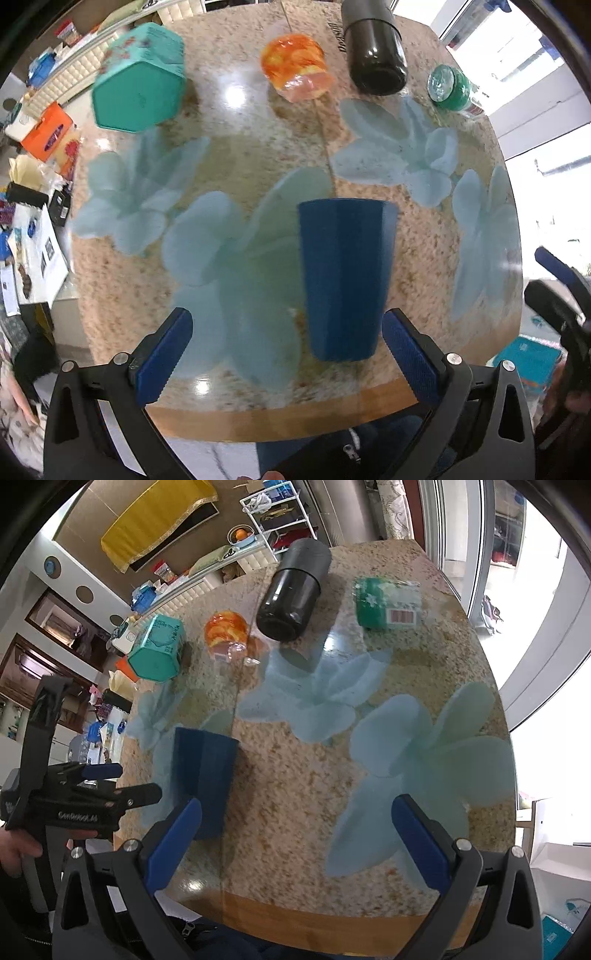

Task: Flip cup upright
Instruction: 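Move the right gripper to the blue cup and close on it, then lift the blue cup with the right gripper and turn its rim upward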

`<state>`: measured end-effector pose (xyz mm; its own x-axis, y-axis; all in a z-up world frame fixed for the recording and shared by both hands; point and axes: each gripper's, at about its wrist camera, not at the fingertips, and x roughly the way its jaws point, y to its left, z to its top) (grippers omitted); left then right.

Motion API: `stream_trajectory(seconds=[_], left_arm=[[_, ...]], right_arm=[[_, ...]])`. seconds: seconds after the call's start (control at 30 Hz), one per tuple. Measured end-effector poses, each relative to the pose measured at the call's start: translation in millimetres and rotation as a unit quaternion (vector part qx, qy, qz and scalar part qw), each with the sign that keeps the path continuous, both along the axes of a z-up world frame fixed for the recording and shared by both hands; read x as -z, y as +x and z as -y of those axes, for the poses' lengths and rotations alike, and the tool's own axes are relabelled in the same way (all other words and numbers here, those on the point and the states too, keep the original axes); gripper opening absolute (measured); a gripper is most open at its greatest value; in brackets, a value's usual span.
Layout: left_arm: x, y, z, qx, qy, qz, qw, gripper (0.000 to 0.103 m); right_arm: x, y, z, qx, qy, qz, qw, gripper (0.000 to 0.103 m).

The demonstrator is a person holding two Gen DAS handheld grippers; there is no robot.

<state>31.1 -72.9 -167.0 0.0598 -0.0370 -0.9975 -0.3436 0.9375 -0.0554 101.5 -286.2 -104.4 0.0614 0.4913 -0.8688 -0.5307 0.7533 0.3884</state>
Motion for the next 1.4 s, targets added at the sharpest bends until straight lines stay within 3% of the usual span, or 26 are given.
stream_trajectory(seconds=[0.37, 0.67, 0.97, 1.2, 1.27, 1.33, 1.4], left_arm=[[8, -45, -76, 0.019, -0.018, -0.001, 0.9997, 0.103], [31, -47, -126, 0.076, -0.064, -0.003, 0.995, 0.103], [44, -39, -141, 0.121, -0.085, -0.007, 0.989, 0.103], [52, -40, -150, 0.122, -0.097, -0.012, 0.9877, 0.103], [54, -41, -154, 0.118, -0.099, -0.014, 0.988, 0.103], [55, -42, -157, 0.112, -0.103, -0.015, 0.9882, 0.103], [55, -44, -160, 0.108, -0.103, -0.014, 0.9886, 0.103]], right_arm=[[8, -20, -79, 0.007, -0.025, -0.034, 0.999, 0.103], [25, -29, -142, 0.033, -0.118, -0.03, 0.992, 0.103], [61, -14, -163, 0.066, -0.185, -0.066, 0.978, 0.103], [83, -5, -165, 0.09, -0.201, -0.086, 0.972, 0.103], [92, -5, -164, 0.091, -0.205, -0.098, 0.969, 0.094], [100, -3, -166, 0.091, -0.205, -0.112, 0.968, 0.074], [106, -3, -168, 0.091, -0.204, -0.118, 0.968, 0.071]])
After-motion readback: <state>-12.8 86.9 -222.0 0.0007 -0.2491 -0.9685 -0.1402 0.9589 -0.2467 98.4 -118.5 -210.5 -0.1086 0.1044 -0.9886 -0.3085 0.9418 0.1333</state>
